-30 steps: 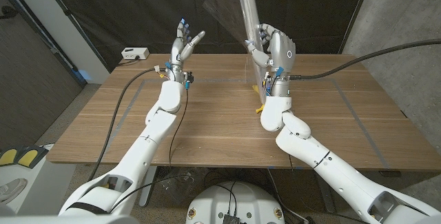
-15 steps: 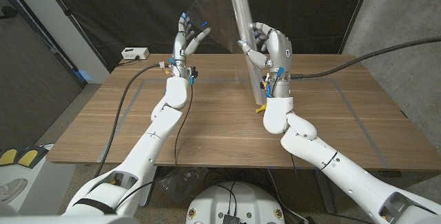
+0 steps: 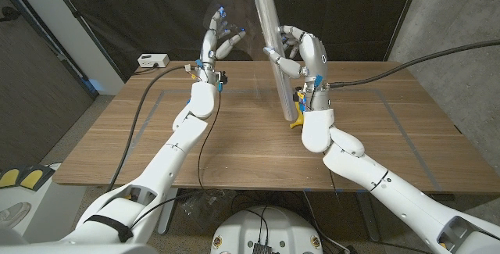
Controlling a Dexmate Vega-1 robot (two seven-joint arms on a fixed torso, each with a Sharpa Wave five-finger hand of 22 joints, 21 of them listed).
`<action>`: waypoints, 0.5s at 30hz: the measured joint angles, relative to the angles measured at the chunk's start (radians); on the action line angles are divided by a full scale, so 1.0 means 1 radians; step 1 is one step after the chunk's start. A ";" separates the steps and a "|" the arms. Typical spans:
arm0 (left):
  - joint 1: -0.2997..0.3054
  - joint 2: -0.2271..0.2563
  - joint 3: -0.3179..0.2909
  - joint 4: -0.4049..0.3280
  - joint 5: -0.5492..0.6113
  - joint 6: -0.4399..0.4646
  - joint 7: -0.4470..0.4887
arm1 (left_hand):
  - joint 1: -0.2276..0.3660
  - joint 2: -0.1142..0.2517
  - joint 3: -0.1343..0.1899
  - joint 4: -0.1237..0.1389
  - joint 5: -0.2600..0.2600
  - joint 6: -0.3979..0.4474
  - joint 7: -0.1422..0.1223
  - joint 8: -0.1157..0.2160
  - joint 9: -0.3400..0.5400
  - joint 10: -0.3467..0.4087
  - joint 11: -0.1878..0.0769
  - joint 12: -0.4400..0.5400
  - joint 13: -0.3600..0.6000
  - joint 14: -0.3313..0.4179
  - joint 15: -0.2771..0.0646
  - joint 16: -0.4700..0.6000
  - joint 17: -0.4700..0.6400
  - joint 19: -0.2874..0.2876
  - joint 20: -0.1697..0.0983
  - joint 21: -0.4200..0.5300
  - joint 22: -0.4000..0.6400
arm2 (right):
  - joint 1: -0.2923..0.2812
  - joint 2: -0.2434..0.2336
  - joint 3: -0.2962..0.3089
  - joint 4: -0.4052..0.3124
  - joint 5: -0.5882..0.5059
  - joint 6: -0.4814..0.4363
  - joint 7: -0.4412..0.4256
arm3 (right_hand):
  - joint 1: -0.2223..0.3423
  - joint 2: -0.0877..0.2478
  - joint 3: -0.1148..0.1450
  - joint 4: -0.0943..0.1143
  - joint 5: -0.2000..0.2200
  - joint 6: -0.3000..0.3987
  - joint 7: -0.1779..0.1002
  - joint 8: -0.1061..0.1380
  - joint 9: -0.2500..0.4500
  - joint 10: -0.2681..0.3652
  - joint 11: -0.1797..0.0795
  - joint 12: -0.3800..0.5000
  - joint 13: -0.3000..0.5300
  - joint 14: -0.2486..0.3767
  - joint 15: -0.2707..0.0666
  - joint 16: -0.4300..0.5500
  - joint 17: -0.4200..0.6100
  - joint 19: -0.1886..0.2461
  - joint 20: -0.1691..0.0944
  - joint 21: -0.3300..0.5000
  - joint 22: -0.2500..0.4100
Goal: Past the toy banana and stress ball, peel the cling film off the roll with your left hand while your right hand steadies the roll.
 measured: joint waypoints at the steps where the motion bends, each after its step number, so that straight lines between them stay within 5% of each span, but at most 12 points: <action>1: 0.000 0.000 0.000 0.000 -0.002 -0.009 -0.008 | 0.026 0.012 0.007 0.000 -0.009 0.023 -0.011 0.008 0.000 0.019 -0.004 0.000 -0.001 0.023 -0.001 0.002 0.000 0.017 -0.004 0.015 0.000 | 0.000 -0.001 0.001 0.001 0.000 0.000 0.000 | 0.000 0.000 0.000 0.000 0.000 0.000 0.000 0.000 0.000 0.000 0.000 0.000 0.002 0.000 0.000 0.000 0.000 0.000 0.000 0.000 0.000; 8: -0.021 0.009 0.009 0.028 -0.042 -0.082 -0.098 | 0.077 0.065 0.019 0.036 -0.047 0.194 -0.027 0.050 -0.005 0.234 -0.006 0.020 -0.010 0.249 -0.011 0.045 0.002 0.143 -0.010 0.132 0.009 | 0.001 -0.003 0.014 0.010 0.015 0.022 0.007 | 0.000 0.000 0.000 0.000 0.004 0.000 0.000 0.000 0.000 0.000 0.000 0.000 0.004 0.000 0.000 -0.001 0.001 -0.002 0.001 0.000 0.000; 15: -0.069 0.029 0.028 0.088 -0.101 -0.101 -0.201 | 0.050 0.132 0.019 0.066 -0.043 0.596 0.050 0.137 -0.019 0.656 -0.021 0.093 0.013 0.605 -0.083 0.135 0.054 0.224 -0.030 0.323 0.020 | -0.002 0.001 0.041 0.036 0.180 0.152 0.112 | 0.000 0.000 0.000 0.000 0.004 0.000 0.000 -0.001 0.003 0.000 0.000 -0.004 0.008 0.000 0.000 -0.008 0.014 -0.011 0.003 0.000 -0.004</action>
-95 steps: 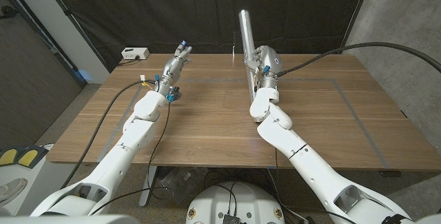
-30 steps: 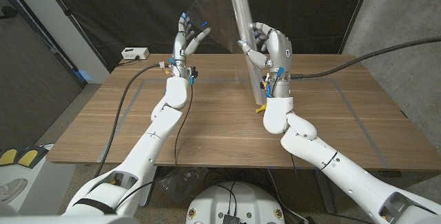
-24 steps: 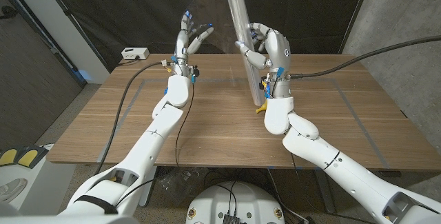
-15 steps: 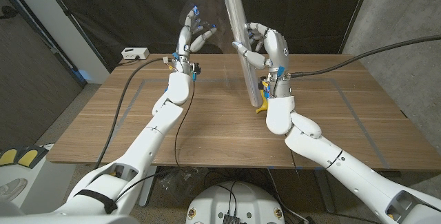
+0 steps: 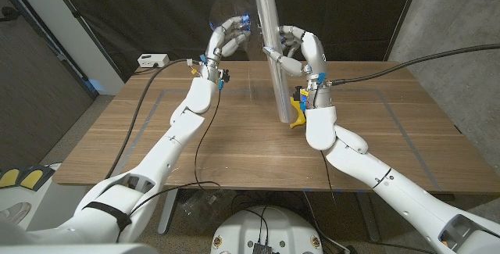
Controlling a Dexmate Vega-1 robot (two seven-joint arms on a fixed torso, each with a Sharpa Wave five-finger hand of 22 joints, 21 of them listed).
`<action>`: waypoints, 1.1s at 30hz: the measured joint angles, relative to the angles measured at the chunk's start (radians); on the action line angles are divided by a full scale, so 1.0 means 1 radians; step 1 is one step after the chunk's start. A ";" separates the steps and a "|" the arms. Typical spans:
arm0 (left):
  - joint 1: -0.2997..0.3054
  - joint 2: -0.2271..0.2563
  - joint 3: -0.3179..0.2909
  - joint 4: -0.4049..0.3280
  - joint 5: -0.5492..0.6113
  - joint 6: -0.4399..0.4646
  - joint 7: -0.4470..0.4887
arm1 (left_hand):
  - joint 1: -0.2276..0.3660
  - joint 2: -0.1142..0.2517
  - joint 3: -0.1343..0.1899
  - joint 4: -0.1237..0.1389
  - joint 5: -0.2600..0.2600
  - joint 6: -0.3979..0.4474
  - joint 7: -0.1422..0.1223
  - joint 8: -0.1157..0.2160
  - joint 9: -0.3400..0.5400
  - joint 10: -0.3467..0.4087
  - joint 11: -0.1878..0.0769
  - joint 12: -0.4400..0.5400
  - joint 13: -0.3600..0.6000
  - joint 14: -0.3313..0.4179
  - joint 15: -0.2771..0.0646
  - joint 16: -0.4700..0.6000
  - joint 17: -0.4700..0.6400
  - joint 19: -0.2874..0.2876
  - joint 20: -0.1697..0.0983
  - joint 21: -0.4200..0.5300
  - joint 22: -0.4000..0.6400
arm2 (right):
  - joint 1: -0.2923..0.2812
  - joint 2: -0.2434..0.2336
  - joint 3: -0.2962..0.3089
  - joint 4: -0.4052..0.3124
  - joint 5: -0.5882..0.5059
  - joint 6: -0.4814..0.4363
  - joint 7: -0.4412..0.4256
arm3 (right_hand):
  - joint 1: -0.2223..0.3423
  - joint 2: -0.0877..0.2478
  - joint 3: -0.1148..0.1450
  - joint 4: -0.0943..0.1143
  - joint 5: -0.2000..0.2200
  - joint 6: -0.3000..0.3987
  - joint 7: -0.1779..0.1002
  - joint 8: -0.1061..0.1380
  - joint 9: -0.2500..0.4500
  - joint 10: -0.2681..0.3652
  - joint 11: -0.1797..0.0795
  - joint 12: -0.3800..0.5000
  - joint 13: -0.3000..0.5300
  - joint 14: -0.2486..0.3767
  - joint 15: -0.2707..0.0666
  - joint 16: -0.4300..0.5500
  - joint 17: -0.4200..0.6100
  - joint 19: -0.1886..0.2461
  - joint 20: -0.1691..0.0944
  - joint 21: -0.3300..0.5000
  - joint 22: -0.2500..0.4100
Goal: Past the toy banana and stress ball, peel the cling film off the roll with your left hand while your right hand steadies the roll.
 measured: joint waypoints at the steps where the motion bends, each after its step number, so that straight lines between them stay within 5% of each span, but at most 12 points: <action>1: 0.000 0.000 0.000 0.000 -0.009 0.001 -0.014 | 0.000 0.010 0.000 0.000 0.000 0.055 0.017 0.013 0.000 0.050 -0.004 0.016 0.011 0.045 -0.016 0.013 0.012 0.010 -0.003 0.029 0.005 | -0.001 0.001 0.002 0.002 0.000 0.000 0.000 | 0.000 0.000 0.000 0.000 0.000 0.000 0.000 0.000 0.001 0.000 0.000 0.000 0.000 0.000 0.000 0.000 0.000 0.000 0.000 0.000 0.000; 6: -0.008 0.018 0.004 -0.022 -0.046 0.029 -0.082 | 0.014 0.023 0.010 -0.022 0.000 0.173 0.060 0.029 0.003 0.171 0.012 0.080 0.050 0.188 -0.094 0.071 0.067 0.025 -0.003 0.120 0.021 | -0.013 0.021 0.037 0.030 0.163 0.076 0.135 | -0.003 0.003 0.000 0.000 0.002 -0.003 -0.003 -0.001 0.006 0.000 0.000 -0.004 0.000 -0.002 -0.002 -0.015 0.003 -0.004 0.003 0.000 0.007; 16: 0.000 0.069 0.007 -0.132 -0.144 0.188 -0.246 | 0.052 0.016 0.005 -0.031 0.000 0.195 0.078 0.024 0.008 0.196 0.029 0.108 0.081 0.230 -0.104 0.088 0.105 0.045 -0.005 0.170 0.026 | -0.063 0.118 0.152 0.061 0.470 0.098 0.388 | -0.012 0.012 0.000 0.000 0.016 -0.008 -0.008 -0.008 0.009 0.000 0.000 -0.012 0.000 -0.002 -0.002 -0.032 -0.028 -0.020 0.002 0.000 0.030; 33: 0.050 0.128 0.003 -0.329 -0.258 0.525 -0.308 | 0.068 0.013 0.010 -0.035 -0.004 0.192 0.091 0.010 0.021 0.203 0.033 0.126 0.110 0.250 -0.103 0.096 0.134 0.058 -0.012 0.221 0.023 | -0.145 0.411 0.417 0.059 0.797 -0.198 0.719 | -0.013 0.013 0.000 0.000 0.025 -0.013 -0.013 -0.013 0.015 -0.003 -0.003 -0.023 -0.002 -0.002 -0.002 -0.055 -0.066 -0.030 0.002 -0.020 0.035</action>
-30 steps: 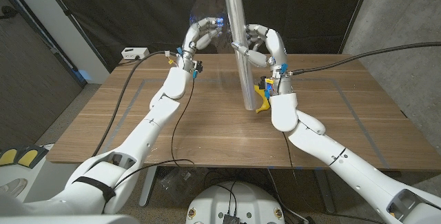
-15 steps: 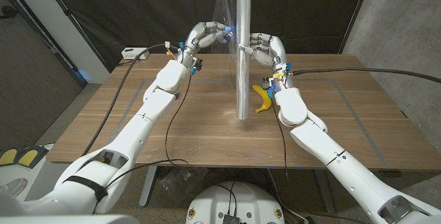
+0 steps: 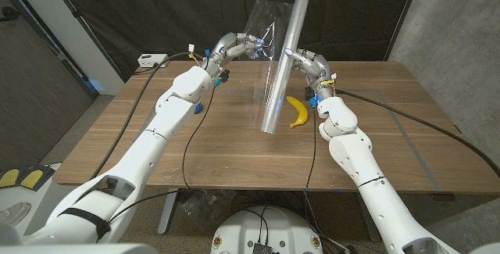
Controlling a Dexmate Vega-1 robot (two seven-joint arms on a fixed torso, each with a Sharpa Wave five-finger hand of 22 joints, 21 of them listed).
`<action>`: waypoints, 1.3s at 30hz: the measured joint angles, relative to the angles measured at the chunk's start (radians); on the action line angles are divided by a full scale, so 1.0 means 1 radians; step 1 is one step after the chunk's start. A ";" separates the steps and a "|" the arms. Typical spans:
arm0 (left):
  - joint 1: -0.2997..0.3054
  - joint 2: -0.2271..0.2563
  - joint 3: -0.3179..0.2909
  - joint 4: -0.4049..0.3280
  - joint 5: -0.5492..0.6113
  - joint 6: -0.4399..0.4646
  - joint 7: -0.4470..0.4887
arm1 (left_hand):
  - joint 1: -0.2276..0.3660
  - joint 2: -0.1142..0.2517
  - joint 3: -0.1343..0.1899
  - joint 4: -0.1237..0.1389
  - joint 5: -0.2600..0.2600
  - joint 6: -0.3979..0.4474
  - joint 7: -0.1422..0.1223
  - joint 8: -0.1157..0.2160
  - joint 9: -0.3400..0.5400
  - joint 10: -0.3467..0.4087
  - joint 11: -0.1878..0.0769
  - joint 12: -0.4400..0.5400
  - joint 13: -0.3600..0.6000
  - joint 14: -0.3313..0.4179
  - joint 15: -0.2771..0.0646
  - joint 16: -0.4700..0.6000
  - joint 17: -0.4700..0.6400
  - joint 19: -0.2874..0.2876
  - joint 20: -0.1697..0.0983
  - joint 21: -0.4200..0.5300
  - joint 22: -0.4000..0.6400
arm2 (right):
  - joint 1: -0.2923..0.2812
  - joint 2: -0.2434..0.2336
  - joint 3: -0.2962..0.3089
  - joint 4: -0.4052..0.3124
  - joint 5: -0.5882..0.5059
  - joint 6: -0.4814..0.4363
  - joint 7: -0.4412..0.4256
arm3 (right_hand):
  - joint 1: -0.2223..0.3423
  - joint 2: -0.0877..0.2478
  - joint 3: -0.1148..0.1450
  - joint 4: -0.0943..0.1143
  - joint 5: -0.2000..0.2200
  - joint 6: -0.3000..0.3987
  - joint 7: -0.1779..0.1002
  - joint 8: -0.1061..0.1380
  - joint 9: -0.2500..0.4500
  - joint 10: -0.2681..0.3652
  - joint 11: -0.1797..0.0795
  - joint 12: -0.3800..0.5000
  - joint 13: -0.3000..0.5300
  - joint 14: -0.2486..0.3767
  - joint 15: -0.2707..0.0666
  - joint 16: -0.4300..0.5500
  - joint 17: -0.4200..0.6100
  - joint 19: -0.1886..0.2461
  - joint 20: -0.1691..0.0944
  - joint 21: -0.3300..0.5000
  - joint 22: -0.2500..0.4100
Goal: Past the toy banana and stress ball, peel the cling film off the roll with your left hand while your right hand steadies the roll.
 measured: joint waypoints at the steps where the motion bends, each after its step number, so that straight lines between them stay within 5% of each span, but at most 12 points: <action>1: 0.002 0.002 0.000 -0.007 -0.004 0.018 0.003 | 0.000 0.000 0.000 0.000 0.000 0.000 0.000 0.000 0.000 0.000 0.000 0.000 0.002 0.000 0.000 0.000 0.000 0.000 0.000 0.004 0.000 | -0.002 0.023 0.020 0.005 0.013 -0.021 0.023 | 0.000 0.000 0.000 0.000 0.006 -0.003 -0.003 0.000 0.003 0.000 0.000 0.000 0.000 -0.003 -0.003 -0.006 -0.006 0.000 0.000 -0.004 0.000; 11: 0.006 0.028 0.011 -0.055 -0.025 0.113 0.014 | 0.001 0.001 0.000 0.000 0.000 0.001 0.001 -0.004 0.009 0.000 0.000 0.007 0.013 0.000 0.000 0.000 0.013 0.000 0.000 0.021 -0.005 | 0.001 0.174 0.164 0.057 0.102 -0.200 0.260 | 0.000 0.000 0.000 0.000 0.031 -0.020 -0.020 -0.003 0.005 -0.011 -0.011 -0.019 -0.010 -0.003 -0.022 -0.070 -0.087 -0.010 -0.002 -0.040 0.004; 13: 0.006 0.033 0.014 -0.061 -0.028 0.132 0.016 | 0.001 0.001 0.000 0.000 -0.004 0.001 0.001 -0.004 0.009 0.000 0.000 0.008 0.017 0.000 0.000 0.000 0.014 0.000 0.000 0.026 -0.005 | 0.006 0.199 0.188 0.068 0.108 -0.219 0.292 | -0.027 0.027 0.000 0.000 0.035 -0.027 -0.027 -0.008 0.002 -0.016 -0.016 -0.035 -0.022 -0.005 -0.027 -0.090 -0.109 -0.013 -0.002 -0.054 0.002; 24: -0.003 0.065 0.028 -0.095 -0.038 0.225 0.023 | 0.001 0.001 0.004 -0.004 -0.004 0.001 0.002 -0.007 0.009 0.005 0.005 0.013 0.028 0.005 0.005 0.000 0.023 -0.004 0.004 0.051 -0.009 | 0.031 0.282 0.275 0.109 0.095 -0.313 0.450 | -0.047 0.042 0.000 0.000 0.046 -0.027 -0.027 -0.017 -0.001 -0.020 -0.020 -0.067 -0.046 -0.005 -0.055 -0.147 -0.164 0.007 -0.006 -0.086 0.001; 26: -0.004 0.069 0.032 -0.105 -0.039 0.237 0.023 | 0.005 -0.003 0.004 -0.004 -0.006 0.001 0.002 -0.011 0.013 0.005 0.005 0.014 0.031 0.006 0.005 0.000 0.027 -0.004 0.004 0.055 -0.009 | 0.034 0.290 0.285 0.114 0.092 -0.321 0.477 | -0.136 0.057 0.017 -0.017 0.058 -0.031 -0.030 -0.022 -0.001 -0.012 -0.027 -0.082 -0.057 0.001 -0.081 -0.166 -0.183 0.025 -0.009 -0.101 -0.003; 28: -0.004 0.071 0.033 -0.110 -0.041 0.257 0.024 | 0.006 -0.004 0.004 -0.004 -0.007 0.001 0.002 -0.011 0.014 0.005 0.005 0.014 0.035 0.009 0.002 0.000 0.028 -0.004 0.004 0.060 -0.009 | 0.039 0.301 0.299 0.122 0.089 -0.329 0.488 | -0.247 0.078 0.009 -0.009 0.067 -0.039 -0.039 -0.034 -0.003 0.017 -0.066 -0.101 -0.071 0.041 -0.149 -0.187 -0.203 0.039 -0.016 -0.120 -0.008; 30: -0.007 0.081 0.038 -0.126 -0.045 0.273 0.024 | 0.006 -0.004 0.004 -0.004 -0.007 0.001 0.002 -0.011 0.014 0.005 0.005 0.014 0.036 0.009 0.002 0.000 0.032 -0.004 0.004 0.062 -0.013 | 0.043 0.310 0.310 0.127 0.083 -0.354 0.518 | -0.404 0.126 -0.017 0.017 0.077 -0.052 -0.052 -0.050 -0.017 0.062 -0.117 -0.128 -0.092 0.088 -0.216 -0.203 -0.215 0.059 -0.018 -0.149 -0.018; 31: -0.007 0.081 0.039 -0.128 -0.046 0.276 0.024 | 0.006 -0.004 0.004 -0.004 -0.007 0.001 0.002 -0.011 0.014 0.005 0.005 0.016 0.036 0.009 0.002 0.000 0.032 -0.004 0.004 0.062 -0.014 | 0.044 0.312 0.312 0.128 0.082 -0.356 0.525 | -0.466 0.128 -0.032 0.033 0.083 -0.057 -0.056 -0.055 -0.018 0.053 -0.123 -0.148 -0.106 0.087 -0.216 -0.214 -0.223 0.074 -0.021 -0.168 -0.025; 32: -0.007 0.082 0.039 -0.131 -0.048 0.283 0.024 | 0.006 -0.004 0.004 -0.004 -0.007 0.001 0.002 -0.012 0.014 0.005 0.005 0.017 0.037 0.009 0.002 0.000 0.032 -0.004 0.004 0.067 -0.014 | 0.047 0.317 0.320 0.132 0.080 -0.368 0.542 | -0.519 0.125 -0.007 0.087 0.088 -0.064 -0.064 -0.061 -0.020 0.024 -0.109 -0.170 -0.120 0.056 -0.219 -0.225 -0.230 0.083 -0.026 -0.186 -0.031; 34: -0.007 0.086 0.041 -0.137 -0.053 0.301 0.024 | 0.006 -0.004 0.004 -0.004 -0.007 0.002 0.002 -0.015 0.014 0.005 0.005 0.017 0.041 0.009 0.002 0.000 0.033 -0.004 0.004 0.073 -0.014 | 0.051 0.321 0.329 0.137 0.080 -0.373 0.550 | -0.590 0.104 0.102 0.241 0.082 -0.079 -0.079 -0.068 -0.026 -0.026 -0.080 -0.201 -0.140 0.017 -0.203 -0.241 -0.240 0.101 -0.032 -0.225 -0.048; 35: -0.008 0.088 0.043 -0.141 -0.055 0.307 0.024 | 0.006 -0.004 0.004 -0.004 -0.007 0.002 0.002 -0.015 0.016 0.005 0.005 0.017 0.041 0.013 0.005 0.000 0.036 -0.004 0.004 0.073 -0.014 | 0.055 0.324 0.335 0.141 0.079 -0.383 0.565 | -0.619 0.095 0.136 0.292 0.076 -0.093 -0.079 -0.069 -0.027 -0.042 -0.065 -0.212 -0.147 0.001 -0.190 -0.248 -0.244 0.108 -0.033 -0.247 -0.057; 39: -0.008 0.094 0.046 -0.150 -0.060 0.326 0.026 | 0.006 -0.004 0.008 -0.008 -0.007 0.002 0.002 -0.015 0.019 0.005 0.005 0.017 0.046 0.013 0.005 0.000 0.037 -0.004 0.004 0.081 -0.019 | 0.067 0.328 0.351 0.159 0.079 -0.408 0.603 | -0.731 0.074 0.130 0.334 0.046 -0.170 -0.044 -0.075 -0.043 -0.104 -0.014 -0.244 -0.178 -0.045 -0.150 -0.272 -0.263 0.146 -0.042 -0.337 -0.068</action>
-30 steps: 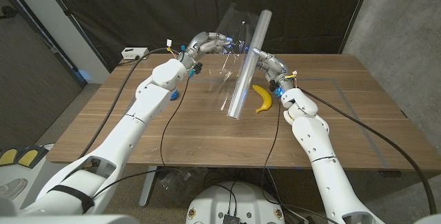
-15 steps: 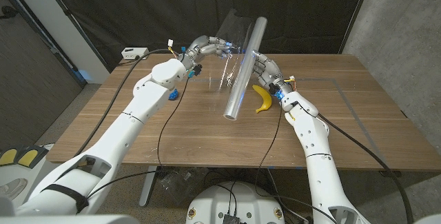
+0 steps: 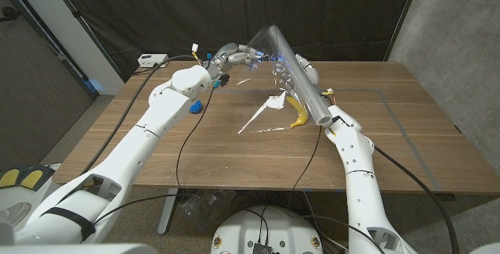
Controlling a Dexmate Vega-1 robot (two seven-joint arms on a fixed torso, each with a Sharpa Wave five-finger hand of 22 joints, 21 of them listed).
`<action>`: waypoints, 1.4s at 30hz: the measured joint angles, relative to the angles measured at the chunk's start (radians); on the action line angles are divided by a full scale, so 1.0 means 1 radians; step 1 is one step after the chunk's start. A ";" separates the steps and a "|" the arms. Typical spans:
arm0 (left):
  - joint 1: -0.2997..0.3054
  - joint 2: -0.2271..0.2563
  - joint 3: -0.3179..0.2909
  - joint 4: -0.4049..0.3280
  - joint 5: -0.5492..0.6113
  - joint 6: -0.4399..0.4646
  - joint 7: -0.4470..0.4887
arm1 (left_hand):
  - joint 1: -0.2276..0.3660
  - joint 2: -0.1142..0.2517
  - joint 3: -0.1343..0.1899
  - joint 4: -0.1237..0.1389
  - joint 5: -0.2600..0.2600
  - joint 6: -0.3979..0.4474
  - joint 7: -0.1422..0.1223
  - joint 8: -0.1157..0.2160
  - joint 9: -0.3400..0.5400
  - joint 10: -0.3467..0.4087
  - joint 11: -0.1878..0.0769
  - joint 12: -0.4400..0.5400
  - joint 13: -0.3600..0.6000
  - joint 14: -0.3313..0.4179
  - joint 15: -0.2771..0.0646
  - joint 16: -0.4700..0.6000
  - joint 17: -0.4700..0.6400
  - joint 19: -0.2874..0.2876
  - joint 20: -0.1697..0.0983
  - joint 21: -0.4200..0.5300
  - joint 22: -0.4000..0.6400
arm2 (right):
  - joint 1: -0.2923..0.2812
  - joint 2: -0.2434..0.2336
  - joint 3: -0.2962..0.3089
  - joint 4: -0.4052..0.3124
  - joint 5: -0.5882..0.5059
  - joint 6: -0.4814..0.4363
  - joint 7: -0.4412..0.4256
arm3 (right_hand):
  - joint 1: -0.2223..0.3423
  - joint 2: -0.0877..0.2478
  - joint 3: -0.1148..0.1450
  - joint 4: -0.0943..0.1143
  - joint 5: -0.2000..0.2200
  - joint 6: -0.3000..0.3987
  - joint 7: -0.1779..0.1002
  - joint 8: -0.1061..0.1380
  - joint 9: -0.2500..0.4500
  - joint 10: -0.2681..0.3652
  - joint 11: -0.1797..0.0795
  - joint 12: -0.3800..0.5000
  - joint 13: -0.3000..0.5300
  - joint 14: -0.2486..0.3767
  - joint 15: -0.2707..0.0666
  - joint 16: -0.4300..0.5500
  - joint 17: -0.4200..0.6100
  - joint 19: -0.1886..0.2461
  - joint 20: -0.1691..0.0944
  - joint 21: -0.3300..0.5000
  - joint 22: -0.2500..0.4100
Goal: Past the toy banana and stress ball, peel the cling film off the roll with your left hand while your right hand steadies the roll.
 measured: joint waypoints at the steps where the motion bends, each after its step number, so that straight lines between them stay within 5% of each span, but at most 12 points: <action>1: 0.000 0.002 0.002 -0.005 -0.002 0.004 0.001 | 0.000 0.000 0.000 0.000 0.000 0.000 0.000 0.000 0.000 0.000 0.000 0.000 0.000 0.000 0.000 0.000 0.003 0.000 0.000 0.000 0.000 | 0.004 0.002 0.006 0.008 0.001 -0.014 0.026 | -0.023 -0.005 -0.004 0.004 -0.009 -0.013 0.006 0.000 -0.004 -0.015 0.007 -0.005 -0.006 -0.008 0.006 -0.002 -0.004 0.005 -0.005 -0.019 0.000; 7: 0.000 0.008 0.006 -0.018 -0.006 0.020 0.005 | 0.010 -0.010 0.003 0.003 0.000 0.000 0.000 0.000 0.005 0.000 0.000 0.000 0.005 0.000 0.000 -0.007 0.009 -0.009 0.001 0.008 -0.005 | 0.024 0.006 0.025 0.044 0.004 -0.039 0.085 | -0.133 -0.032 -0.043 0.009 -0.061 -0.058 0.033 0.000 -0.017 -0.066 0.037 -0.016 -0.032 -0.041 0.039 -0.018 -0.024 0.021 -0.006 -0.104 0.000; 13: 0.000 0.014 0.008 -0.030 -0.012 0.028 0.006 | 0.009 -0.009 0.003 0.003 -0.004 0.000 0.000 -0.007 0.005 0.006 0.002 0.000 0.005 0.000 0.000 -0.007 0.014 -0.009 0.001 0.023 -0.009 | 0.046 0.001 0.038 0.080 0.003 -0.053 0.136 | -0.225 -0.058 -0.081 0.003 -0.107 -0.118 0.040 -0.002 -0.029 -0.135 0.059 -0.024 -0.054 -0.080 0.078 -0.036 -0.040 0.037 0.036 -0.172 0.001; 22: 0.012 0.021 -0.001 -0.067 -0.032 0.041 0.006 | 0.009 -0.009 0.007 -0.001 -0.004 0.006 0.005 -0.011 0.012 0.009 0.002 0.000 0.009 0.007 -0.003 -0.007 0.023 -0.009 0.001 0.041 -0.014 | 0.067 -0.005 0.055 0.119 -0.009 -0.080 0.206 | -0.220 -0.045 -0.069 -0.020 -0.109 -0.154 0.036 -0.005 -0.034 -0.174 0.070 -0.027 -0.068 -0.107 0.089 -0.044 -0.051 0.036 0.050 -0.211 0.003; 28: 0.020 0.018 -0.015 -0.086 -0.058 0.055 0.010 | 0.009 -0.009 0.014 0.000 -0.004 0.006 0.005 -0.011 0.014 0.013 0.005 0.004 0.009 0.016 -0.005 -0.007 0.032 -0.009 0.001 0.051 -0.018 | 0.076 -0.004 0.071 0.132 -0.016 -0.102 0.210 | -0.223 -0.044 -0.073 -0.033 -0.109 -0.206 0.045 -0.005 -0.042 -0.236 0.086 -0.031 -0.083 -0.156 0.122 -0.050 -0.063 0.013 0.095 -0.259 0.003; 35: 0.024 0.005 -0.027 -0.123 -0.066 0.062 0.031 | 0.020 -0.020 0.014 0.000 -0.004 0.008 0.006 -0.019 0.019 0.014 0.004 0.004 0.009 0.018 -0.004 -0.007 0.037 -0.009 0.002 0.063 -0.023 | 0.089 0.000 0.087 0.152 -0.031 -0.142 0.204 | -0.245 -0.050 -0.081 -0.027 -0.109 -0.228 0.051 -0.005 -0.043 -0.259 0.091 -0.031 -0.091 -0.188 0.136 -0.057 -0.063 0.003 0.127 -0.282 0.008; 42: 0.015 -0.009 -0.027 -0.148 -0.049 0.056 0.056 | 0.020 -0.019 0.020 0.000 -0.004 0.010 0.005 -0.019 0.023 0.014 0.004 0.004 0.012 0.018 -0.004 -0.007 0.043 -0.015 0.000 0.073 -0.028 | 0.100 0.012 0.103 0.175 -0.040 -0.152 0.196 | -0.248 -0.047 -0.081 -0.027 -0.109 -0.230 0.049 -0.005 -0.043 -0.265 0.086 -0.031 -0.096 -0.195 0.139 -0.057 -0.068 -0.003 0.132 -0.288 0.012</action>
